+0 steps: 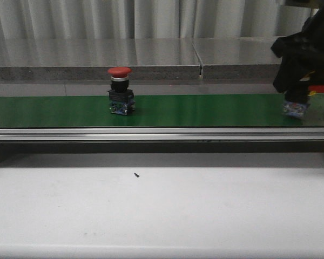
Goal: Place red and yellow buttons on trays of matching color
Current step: 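Grasp the yellow button with the right gripper and lift it, then lower the yellow button into the yellow tray and open the right gripper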
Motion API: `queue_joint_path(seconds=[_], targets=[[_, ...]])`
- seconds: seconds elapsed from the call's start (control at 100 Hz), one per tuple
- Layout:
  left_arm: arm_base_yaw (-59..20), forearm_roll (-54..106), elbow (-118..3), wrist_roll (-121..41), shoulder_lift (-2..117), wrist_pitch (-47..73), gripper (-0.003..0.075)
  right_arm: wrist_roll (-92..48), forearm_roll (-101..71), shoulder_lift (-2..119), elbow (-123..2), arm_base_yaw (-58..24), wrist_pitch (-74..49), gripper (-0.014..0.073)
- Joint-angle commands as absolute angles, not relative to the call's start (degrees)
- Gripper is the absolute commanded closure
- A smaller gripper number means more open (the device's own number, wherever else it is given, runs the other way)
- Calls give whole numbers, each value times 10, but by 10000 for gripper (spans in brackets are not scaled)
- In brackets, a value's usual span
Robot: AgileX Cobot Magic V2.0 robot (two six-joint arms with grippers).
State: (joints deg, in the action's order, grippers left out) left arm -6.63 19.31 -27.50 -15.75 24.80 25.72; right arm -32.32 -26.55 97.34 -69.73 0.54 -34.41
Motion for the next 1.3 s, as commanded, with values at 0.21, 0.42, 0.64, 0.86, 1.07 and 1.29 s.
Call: queue_joint_path(seconds=[0.21, 0.42, 0.64, 0.86, 1.07, 1.29], targets=[[-71, 205, -290, -156, 250, 215, 739, -308, -276, 817, -716, 161, -409, 471], [-71, 205, -290, -156, 250, 215, 739, -264, -276, 802, -708, 332, -446, 471], [-71, 205, -290, -156, 250, 215, 739, -234, -276, 834, -659, 404, -396, 471], [-71, 205, -290, -156, 250, 215, 739, -234, -261, 894, -612, 404, -335, 471], [-71, 205, -290, -156, 250, 215, 739, -234, -259, 934, -601, 404, -308, 471], [-71, 205, -290, -156, 250, 215, 739, -234, -254, 964, -601, 404, -297, 471]])
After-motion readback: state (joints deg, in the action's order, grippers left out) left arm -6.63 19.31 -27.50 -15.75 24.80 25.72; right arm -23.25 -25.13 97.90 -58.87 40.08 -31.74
